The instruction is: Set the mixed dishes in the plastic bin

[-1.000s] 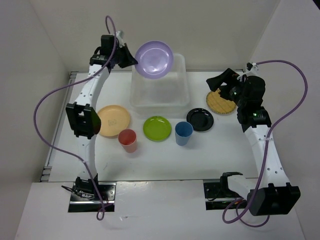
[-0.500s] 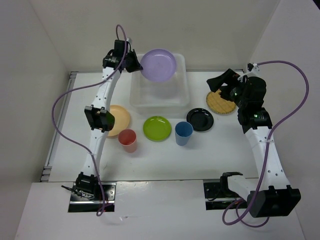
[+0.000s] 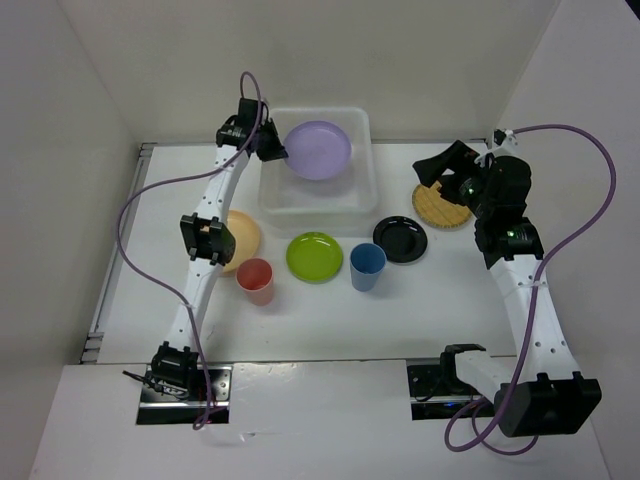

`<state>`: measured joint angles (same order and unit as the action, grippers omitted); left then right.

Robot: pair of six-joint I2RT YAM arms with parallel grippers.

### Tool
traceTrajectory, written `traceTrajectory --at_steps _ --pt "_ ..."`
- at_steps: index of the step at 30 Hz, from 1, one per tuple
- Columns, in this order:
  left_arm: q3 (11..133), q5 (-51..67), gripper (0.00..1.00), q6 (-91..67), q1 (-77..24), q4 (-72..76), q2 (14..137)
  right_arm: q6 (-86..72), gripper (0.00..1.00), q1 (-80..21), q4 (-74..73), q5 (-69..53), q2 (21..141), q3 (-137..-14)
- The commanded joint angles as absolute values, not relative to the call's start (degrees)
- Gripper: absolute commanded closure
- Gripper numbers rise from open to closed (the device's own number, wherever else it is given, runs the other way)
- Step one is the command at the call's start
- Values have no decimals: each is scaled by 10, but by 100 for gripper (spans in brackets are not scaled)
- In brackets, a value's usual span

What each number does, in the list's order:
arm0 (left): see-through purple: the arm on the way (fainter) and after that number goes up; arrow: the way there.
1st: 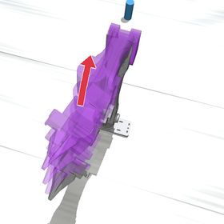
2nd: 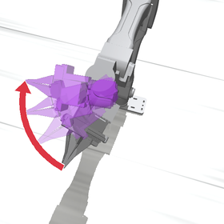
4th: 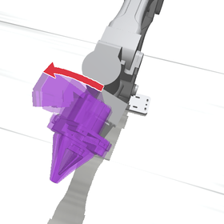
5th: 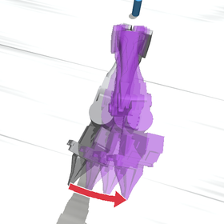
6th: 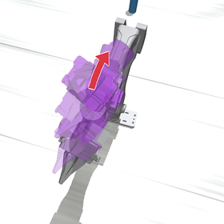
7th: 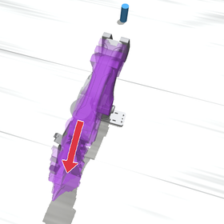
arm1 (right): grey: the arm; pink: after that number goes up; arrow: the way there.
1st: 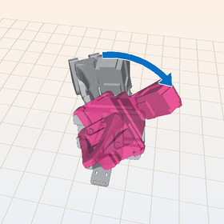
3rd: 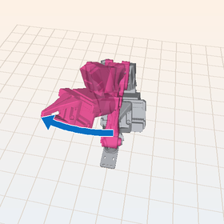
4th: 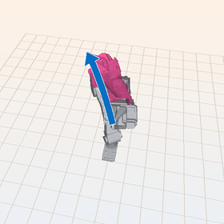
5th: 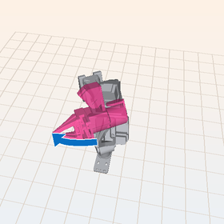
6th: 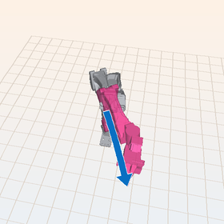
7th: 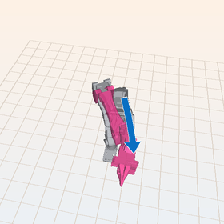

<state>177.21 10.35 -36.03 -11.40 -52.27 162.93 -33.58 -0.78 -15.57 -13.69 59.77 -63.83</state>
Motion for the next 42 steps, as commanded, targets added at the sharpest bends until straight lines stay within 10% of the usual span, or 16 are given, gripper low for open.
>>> traceTrajectory --at_steps 1,26,42 --pt "1796 113 90 -369 -120 -515 1641 -339 12 -11 -146 -127 584 -635" --pt "1736 -47 100 -236 -191 -507 1619 -345 12 -11 -135 -122 584 -619" --pt "1755 -93 50 -219 -196 -530 1629 -345 12 -11 -135 -122 578 -619"
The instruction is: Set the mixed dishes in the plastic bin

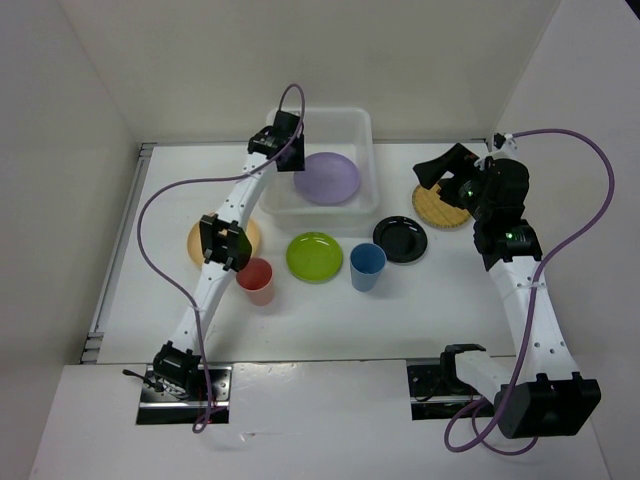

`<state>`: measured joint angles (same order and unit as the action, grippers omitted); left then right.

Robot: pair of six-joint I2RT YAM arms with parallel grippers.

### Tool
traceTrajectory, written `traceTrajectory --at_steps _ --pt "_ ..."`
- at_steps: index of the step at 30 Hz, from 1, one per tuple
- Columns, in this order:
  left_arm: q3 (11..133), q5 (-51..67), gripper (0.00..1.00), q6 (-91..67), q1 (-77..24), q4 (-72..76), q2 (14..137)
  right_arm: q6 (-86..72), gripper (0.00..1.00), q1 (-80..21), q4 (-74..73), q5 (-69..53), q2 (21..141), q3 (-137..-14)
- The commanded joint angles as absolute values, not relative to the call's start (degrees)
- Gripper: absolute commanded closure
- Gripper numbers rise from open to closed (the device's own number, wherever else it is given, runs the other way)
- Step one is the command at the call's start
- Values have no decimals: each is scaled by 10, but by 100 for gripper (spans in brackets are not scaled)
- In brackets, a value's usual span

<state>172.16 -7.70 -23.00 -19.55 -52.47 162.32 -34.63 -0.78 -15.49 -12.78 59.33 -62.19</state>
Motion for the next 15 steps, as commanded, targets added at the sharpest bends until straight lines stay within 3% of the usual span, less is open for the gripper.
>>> traceTrajectory --at_steps 1,6,12,15 --pt "1761 -102 47 -213 -196 -530 1629 -345 12 -11 -135 -122 578 -619" --pt "1796 -118 44 -207 -196 -543 1590 -345 12 -11 -135 -122 578 -613" --pt "1796 -169 44 -173 -201 -576 1416 -332 12 -11 -135 -117 584 -613" --pt "1796 -170 40 -144 -201 -638 1306 -322 12 -11 -135 -117 584 -613"
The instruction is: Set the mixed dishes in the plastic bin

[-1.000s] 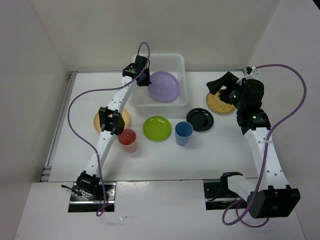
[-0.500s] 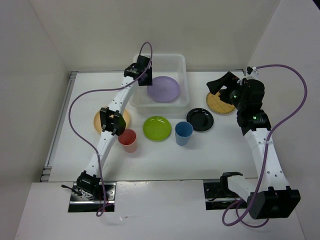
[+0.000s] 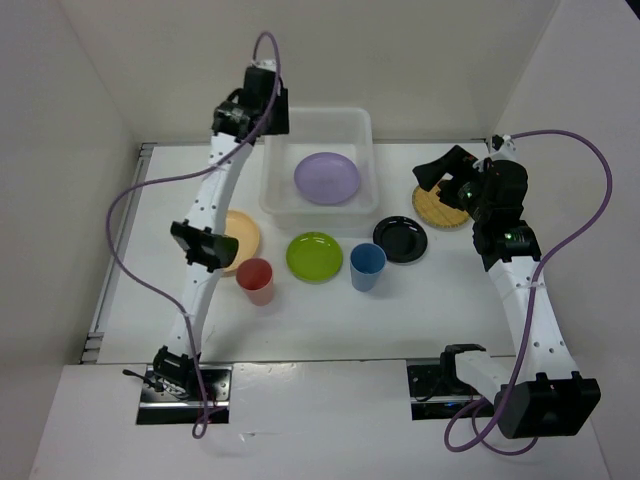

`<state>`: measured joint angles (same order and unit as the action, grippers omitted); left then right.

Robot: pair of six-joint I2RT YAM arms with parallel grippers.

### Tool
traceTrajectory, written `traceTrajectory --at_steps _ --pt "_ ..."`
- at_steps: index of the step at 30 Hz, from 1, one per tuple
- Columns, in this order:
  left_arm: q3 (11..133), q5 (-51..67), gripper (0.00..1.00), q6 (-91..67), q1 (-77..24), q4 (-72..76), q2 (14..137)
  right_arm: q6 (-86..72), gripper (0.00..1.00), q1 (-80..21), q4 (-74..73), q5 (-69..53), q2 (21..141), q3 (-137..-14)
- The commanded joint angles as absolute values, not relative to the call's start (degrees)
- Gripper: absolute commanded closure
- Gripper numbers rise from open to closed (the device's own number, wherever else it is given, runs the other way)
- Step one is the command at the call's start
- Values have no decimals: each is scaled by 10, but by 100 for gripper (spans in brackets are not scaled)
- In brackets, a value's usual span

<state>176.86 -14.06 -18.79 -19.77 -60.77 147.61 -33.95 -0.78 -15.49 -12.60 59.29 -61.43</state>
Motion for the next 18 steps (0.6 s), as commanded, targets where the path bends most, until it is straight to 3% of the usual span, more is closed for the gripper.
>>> traceTrajectory --at_steps 1,6,11,15,17,18 --pt "1769 -170 40 -144 -201 -654 1239 -316 12 -11 -135 -117 584 -613" --pt "1561 -218 40 -171 -201 -714 1016 -316 12 -11 -116 -131 589 -596" --pt "1063 -193 37 -213 -176 -581 737 -311 12 -11 -111 -138 596 -596" --pt "828 -150 29 -250 -135 -520 671 -311 12 -17 -111 -143 596 -591" --pt "760 -104 29 -261 -109 -473 658 -306 12 -22 -111 -154 609 -591" --pt "697 -93 34 -271 -100 -433 658 -306 12 -22 -111 -154 609 -591"
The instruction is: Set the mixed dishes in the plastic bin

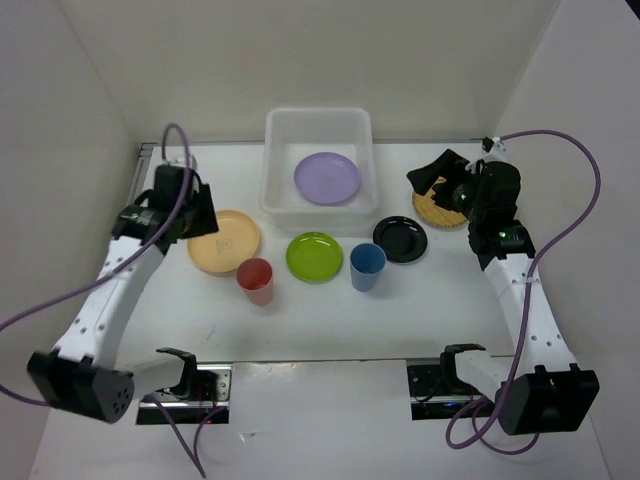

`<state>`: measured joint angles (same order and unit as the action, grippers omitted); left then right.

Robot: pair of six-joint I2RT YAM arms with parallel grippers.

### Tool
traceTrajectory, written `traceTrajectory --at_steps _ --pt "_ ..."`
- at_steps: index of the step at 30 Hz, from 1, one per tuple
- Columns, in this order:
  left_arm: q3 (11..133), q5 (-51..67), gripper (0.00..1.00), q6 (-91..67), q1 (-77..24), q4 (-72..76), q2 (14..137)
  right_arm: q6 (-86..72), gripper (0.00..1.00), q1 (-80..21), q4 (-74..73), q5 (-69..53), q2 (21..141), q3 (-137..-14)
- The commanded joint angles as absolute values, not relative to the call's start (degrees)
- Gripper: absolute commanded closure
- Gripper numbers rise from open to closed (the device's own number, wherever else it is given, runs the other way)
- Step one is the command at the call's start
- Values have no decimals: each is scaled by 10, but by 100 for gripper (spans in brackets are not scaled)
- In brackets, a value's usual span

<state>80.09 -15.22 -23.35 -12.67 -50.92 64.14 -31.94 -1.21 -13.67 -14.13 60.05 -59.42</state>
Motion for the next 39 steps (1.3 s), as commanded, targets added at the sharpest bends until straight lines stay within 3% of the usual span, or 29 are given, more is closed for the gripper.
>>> traceTrajectory --at_steps 1,3,4,6,8,16,20,34,37,39 --pt "669 -82 39 -289 -91 -414 650 -306 12 -22 -111 -154 609 -591" --pt "622 -43 54 -307 -57 -362 642 -306 12 -27 -105 -154 604 -591" --pt "584 -15 54 -320 -44 -347 636 -306 12 -27 -105 -154 604 -591" --pt "559 9 52 -328 1 -313 635 -306 12 -27 -105 -154 604 -585" --pt "528 44 42 -335 33 -289 642 -306 12 -32 -105 -154 604 -585" --pt "480 117 34 -351 159 -231 709 -311 11 -33 -100 -154 604 -580" --pt "504 109 41 -371 167 -215 784 -311 11 -38 -95 -154 604 -575" --pt "535 69 46 -383 167 -178 904 -316 11 -38 -90 -154 604 -570" --pt "535 47 56 -378 167 -173 928 -316 11 -38 -90 -154 604 -570" --pt "535 47 58 -378 161 -173 947 -316 11 -38 -90 -154 604 -570"
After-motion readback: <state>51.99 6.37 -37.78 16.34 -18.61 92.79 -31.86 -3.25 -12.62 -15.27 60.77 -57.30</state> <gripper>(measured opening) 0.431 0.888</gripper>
